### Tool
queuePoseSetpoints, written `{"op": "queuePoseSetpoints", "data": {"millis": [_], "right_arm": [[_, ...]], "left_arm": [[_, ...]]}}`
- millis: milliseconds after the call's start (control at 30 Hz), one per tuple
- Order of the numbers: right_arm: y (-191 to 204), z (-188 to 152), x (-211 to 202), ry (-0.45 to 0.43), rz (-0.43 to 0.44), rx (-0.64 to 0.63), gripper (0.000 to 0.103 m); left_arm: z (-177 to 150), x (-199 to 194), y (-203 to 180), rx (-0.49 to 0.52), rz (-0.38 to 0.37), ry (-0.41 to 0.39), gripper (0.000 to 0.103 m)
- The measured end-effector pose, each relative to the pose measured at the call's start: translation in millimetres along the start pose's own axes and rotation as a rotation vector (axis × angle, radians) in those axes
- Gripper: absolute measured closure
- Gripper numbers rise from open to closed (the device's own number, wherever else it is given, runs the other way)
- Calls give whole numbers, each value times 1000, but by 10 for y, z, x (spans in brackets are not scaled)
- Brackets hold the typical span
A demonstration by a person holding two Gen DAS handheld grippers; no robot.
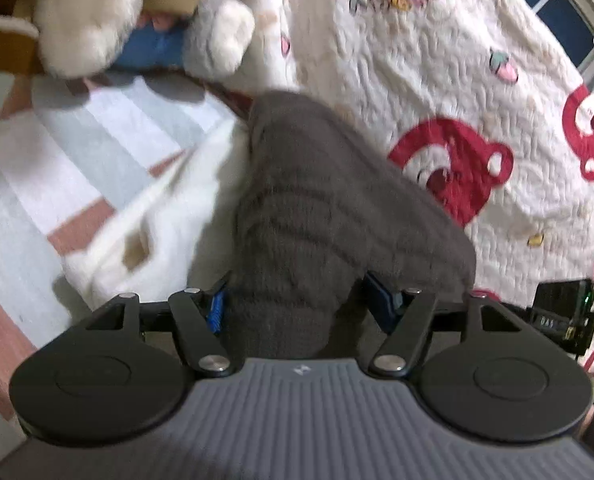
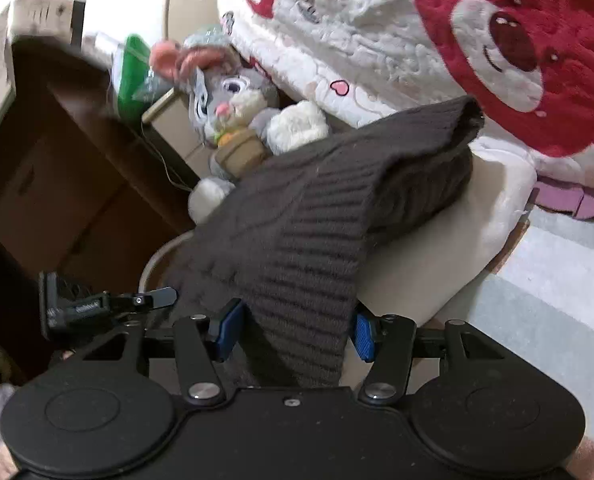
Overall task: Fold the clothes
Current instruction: 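Lift the folded sweater with both grippers and carry it toward the white folded garment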
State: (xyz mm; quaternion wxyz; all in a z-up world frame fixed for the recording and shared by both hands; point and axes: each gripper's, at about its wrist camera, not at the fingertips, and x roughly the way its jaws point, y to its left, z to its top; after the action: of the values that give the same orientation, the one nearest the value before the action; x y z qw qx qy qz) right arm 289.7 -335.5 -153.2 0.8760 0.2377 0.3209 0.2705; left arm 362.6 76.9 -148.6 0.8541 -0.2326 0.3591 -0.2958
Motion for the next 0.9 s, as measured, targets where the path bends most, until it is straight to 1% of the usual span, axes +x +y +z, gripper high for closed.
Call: {"op": "queuePoseSetpoints", "data": {"millis": [100, 133, 200, 267, 367, 433, 500, 567, 633, 700, 733, 800, 833, 867, 900], "right_arm": [[45, -31, 39, -7, -22, -28, 39], [55, -36, 66, -14, -28, -34, 38], [51, -53, 132, -24, -39, -36, 31], [35, -73, 203, -30, -42, -30, 30], [16, -98, 304, -21, -9, -2, 29], [24, -100, 314, -16, 3, 6, 31], [34, -99, 309, -13, 11, 11, 38], [44, -98, 304, -10, 19, 16, 40], [55, -97, 298, -7, 27, 20, 40], [56, -96, 304, -6, 33, 31, 36], [51, -86, 317, 5, 48, 64, 35], [49, -48, 338, 48, 103, 159, 35], [49, -29, 349, 69, 131, 206, 37], [48, -10, 359, 91, 159, 254, 44], [47, 9, 370, 112, 186, 302, 52]], "left_arm": [[-54, 62, -2, 15, 10, 32, 35], [-57, 71, 8, 1, 4, 27, 35], [-63, 89, 28, -27, -6, 17, 35], [-69, 107, 49, -55, -17, 8, 35], [-78, 134, 79, -96, -33, -7, 31], [-84, 152, 99, -124, -44, -17, 31], [-90, 170, 120, -152, -54, -26, 32], [-97, 187, 140, -179, -65, -36, 32], [-103, 205, 160, -207, -75, -46, 32], [-114, 234, 157, -213, -81, -50, 32], [-115, 249, 144, -208, -78, -49, 33], [-85, 257, 104, -204, -70, -55, 57], [-49, 251, 74, -203, -59, -53, 61], [3, 239, 35, -201, -42, -43, 68], [88, 226, -30, -187, -16, -21, 72]]}}
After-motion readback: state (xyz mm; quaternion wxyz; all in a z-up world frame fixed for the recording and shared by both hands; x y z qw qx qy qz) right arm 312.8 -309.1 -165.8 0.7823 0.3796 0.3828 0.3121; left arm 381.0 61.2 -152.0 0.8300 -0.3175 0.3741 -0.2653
